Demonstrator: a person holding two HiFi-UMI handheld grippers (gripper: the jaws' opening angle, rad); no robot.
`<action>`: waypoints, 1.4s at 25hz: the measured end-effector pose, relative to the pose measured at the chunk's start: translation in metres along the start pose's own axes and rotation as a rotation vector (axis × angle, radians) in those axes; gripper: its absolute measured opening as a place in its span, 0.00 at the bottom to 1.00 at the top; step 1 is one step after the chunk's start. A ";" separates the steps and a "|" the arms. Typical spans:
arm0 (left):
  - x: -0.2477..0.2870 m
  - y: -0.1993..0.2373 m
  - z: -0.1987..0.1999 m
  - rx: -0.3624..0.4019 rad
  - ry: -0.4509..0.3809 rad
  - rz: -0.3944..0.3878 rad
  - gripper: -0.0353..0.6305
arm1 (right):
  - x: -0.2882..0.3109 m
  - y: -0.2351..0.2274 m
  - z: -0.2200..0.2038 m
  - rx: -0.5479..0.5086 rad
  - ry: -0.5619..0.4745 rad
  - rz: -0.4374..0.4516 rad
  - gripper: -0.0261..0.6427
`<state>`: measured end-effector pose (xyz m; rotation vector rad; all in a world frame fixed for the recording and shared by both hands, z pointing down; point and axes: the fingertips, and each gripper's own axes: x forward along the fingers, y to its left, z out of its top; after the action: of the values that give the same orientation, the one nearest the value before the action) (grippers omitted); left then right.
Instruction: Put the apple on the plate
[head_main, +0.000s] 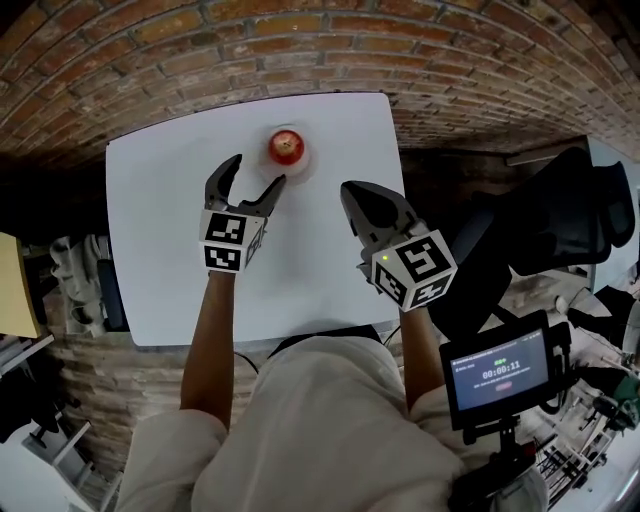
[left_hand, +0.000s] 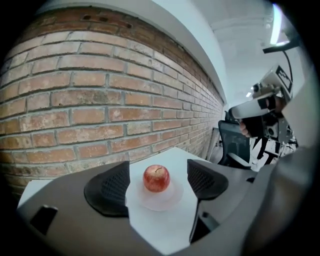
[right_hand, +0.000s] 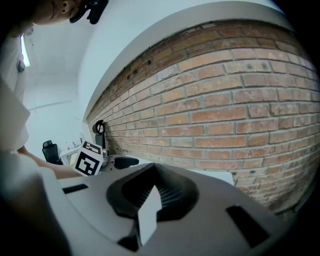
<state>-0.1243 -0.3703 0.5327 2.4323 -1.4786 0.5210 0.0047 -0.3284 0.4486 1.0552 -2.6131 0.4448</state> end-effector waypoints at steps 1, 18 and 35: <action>-0.006 -0.002 0.005 0.003 -0.011 0.004 0.60 | -0.003 0.002 0.003 -0.007 -0.007 0.000 0.04; -0.104 -0.040 0.057 0.078 -0.139 0.032 0.41 | -0.057 0.055 0.055 -0.101 -0.118 0.010 0.04; -0.222 -0.084 0.130 0.206 -0.340 0.098 0.17 | -0.131 0.117 0.101 -0.207 -0.237 0.002 0.04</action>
<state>-0.1204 -0.2040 0.3192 2.7254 -1.7617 0.3001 -0.0026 -0.2059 0.2873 1.0936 -2.7886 0.0476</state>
